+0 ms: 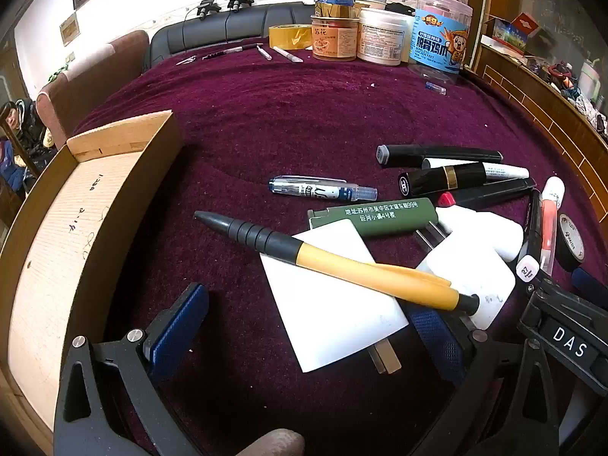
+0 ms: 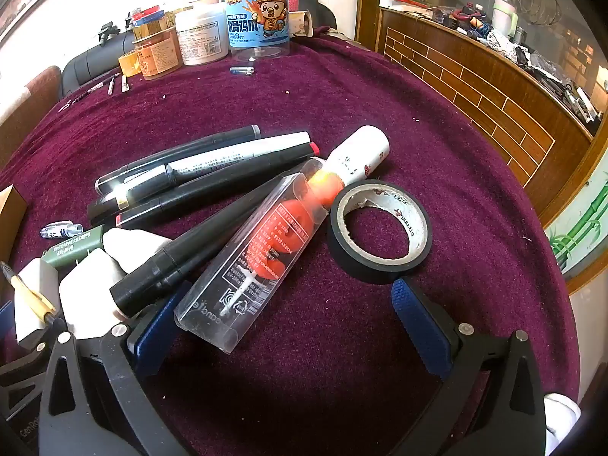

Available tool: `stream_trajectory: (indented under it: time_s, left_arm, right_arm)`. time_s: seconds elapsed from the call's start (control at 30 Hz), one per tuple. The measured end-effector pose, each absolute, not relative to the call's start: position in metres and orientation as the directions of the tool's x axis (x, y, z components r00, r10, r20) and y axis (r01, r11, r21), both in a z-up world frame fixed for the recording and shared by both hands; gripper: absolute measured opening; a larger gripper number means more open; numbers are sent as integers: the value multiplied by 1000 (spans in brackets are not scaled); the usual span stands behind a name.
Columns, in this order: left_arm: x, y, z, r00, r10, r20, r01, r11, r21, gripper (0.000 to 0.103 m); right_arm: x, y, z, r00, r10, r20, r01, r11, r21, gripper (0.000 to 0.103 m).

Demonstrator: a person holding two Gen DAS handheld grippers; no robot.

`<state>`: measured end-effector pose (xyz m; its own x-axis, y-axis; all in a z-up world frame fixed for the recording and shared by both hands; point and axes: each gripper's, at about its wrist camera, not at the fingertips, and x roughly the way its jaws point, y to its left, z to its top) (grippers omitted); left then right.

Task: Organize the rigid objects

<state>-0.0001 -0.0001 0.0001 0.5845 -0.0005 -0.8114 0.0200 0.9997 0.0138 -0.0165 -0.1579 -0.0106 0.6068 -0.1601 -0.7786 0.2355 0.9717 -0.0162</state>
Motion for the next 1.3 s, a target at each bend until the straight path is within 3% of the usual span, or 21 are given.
stream_trajectory:
  time_s: [1.3]
  left_arm:
    - [0, -1, 0, 583, 4, -812, 13, 1000, 14, 102]
  right_arm:
    - [-17, -158, -11, 605, -161, -780, 236, 972, -17, 103]
